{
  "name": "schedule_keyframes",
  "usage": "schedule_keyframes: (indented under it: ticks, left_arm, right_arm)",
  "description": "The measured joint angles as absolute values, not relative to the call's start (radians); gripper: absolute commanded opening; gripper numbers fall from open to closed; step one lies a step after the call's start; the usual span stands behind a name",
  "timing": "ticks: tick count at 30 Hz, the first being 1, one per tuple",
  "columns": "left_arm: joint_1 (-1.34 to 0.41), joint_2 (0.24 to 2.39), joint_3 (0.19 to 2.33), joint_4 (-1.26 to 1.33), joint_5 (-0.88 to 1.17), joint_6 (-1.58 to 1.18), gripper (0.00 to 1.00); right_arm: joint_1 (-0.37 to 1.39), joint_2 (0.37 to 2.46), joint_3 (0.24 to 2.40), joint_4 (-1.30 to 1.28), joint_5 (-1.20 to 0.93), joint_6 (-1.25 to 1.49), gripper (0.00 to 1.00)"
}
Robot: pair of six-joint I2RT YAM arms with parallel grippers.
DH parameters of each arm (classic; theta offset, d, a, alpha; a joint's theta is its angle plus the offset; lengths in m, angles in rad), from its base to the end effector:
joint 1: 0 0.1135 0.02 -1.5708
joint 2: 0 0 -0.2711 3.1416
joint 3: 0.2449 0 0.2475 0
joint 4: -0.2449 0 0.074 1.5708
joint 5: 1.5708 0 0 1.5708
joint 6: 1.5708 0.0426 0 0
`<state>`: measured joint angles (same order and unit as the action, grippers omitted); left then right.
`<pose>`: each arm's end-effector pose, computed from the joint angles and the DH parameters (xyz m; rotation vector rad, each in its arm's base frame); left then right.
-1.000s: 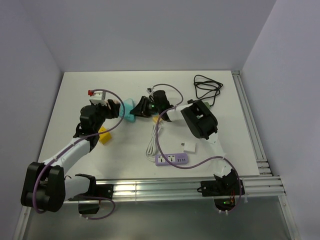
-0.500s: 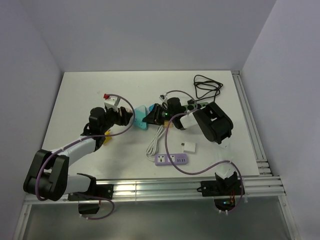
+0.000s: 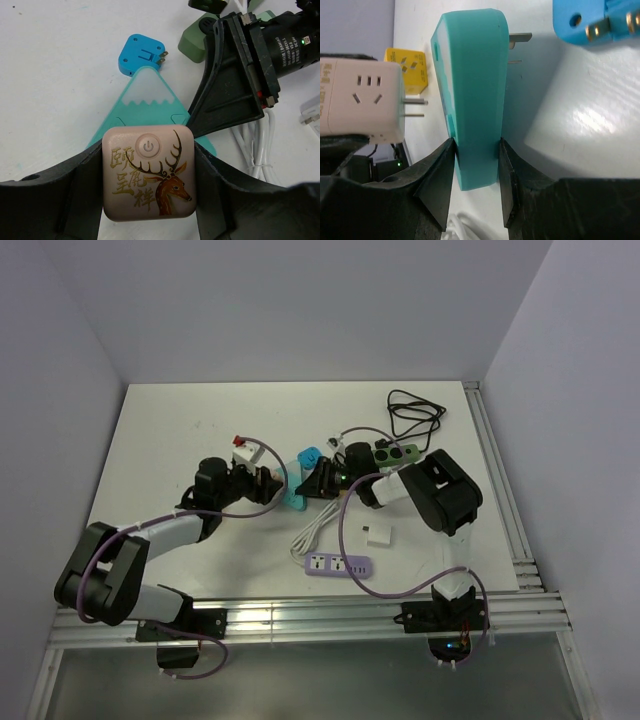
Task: Insert the plug
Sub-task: Move the socket to the center of the board.
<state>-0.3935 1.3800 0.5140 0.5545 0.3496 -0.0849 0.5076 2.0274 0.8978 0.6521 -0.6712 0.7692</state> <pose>0.2515 -0.1202 0.2007 0.5336 1.8399 -0.6540 0.3294 0.2135 0.1160 -0.1778 2.2658 1.4289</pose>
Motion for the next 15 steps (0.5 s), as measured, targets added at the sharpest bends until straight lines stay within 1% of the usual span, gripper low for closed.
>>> schedule_keyframes:
  ticks: [5, 15]
  left_arm:
    - [-0.401, 1.385, 0.514, 0.556, 0.352, -0.062, 0.0]
    - [-0.449, 1.406, 0.52, 0.565, 0.347, -0.036, 0.0]
  right_arm:
    - [0.492, 1.993, 0.85, 0.648, -0.686, 0.76, 0.11]
    - [0.485, 1.99, 0.846, 0.643, -0.7, 0.757, 0.1]
